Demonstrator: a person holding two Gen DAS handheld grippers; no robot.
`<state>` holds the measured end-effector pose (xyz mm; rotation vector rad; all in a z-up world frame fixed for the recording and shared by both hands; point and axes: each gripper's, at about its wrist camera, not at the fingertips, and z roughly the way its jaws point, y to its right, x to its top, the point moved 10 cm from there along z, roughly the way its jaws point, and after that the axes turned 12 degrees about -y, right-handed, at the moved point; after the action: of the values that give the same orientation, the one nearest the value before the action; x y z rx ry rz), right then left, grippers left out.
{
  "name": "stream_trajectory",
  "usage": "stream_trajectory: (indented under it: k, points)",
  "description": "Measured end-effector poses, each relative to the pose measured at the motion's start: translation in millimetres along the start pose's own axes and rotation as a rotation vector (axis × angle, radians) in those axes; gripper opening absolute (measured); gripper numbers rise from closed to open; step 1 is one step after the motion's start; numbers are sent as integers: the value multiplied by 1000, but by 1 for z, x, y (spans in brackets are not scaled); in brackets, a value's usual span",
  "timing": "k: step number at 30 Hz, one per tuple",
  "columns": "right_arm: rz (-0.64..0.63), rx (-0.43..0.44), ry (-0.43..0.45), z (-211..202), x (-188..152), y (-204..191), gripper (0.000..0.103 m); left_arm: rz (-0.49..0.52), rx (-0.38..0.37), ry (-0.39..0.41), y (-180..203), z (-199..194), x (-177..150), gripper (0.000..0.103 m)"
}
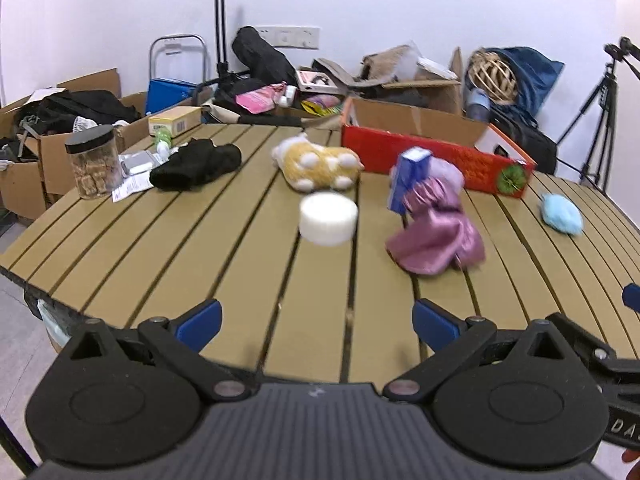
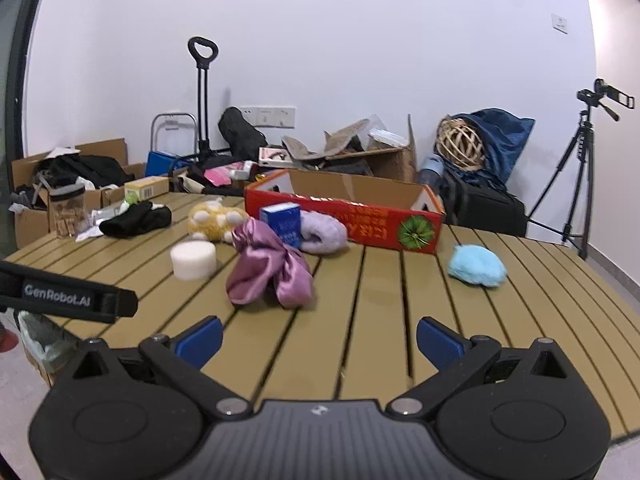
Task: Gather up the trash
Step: 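Grasp the purple satin scrunchie with the right gripper while the left tool approaches the white round sponge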
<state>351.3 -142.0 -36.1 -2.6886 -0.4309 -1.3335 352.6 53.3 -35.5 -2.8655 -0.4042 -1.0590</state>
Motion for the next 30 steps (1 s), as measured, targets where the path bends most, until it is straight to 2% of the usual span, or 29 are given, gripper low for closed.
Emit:
stream_trajectory:
  k: [6, 11, 20, 30]
  points:
    - [16, 83, 24, 35, 18, -11, 103, -2, 37, 4, -9, 21, 19, 103]
    - [36, 114, 28, 70, 30, -19, 103, -12, 36, 5, -20, 36, 33, 103]
    - [87, 119, 4, 118, 49, -26, 103, -40, 47, 15, -45, 60, 57, 103]
    - [154, 150, -34, 150, 52, -23, 103, -30, 11, -12, -50, 80, 55, 103]
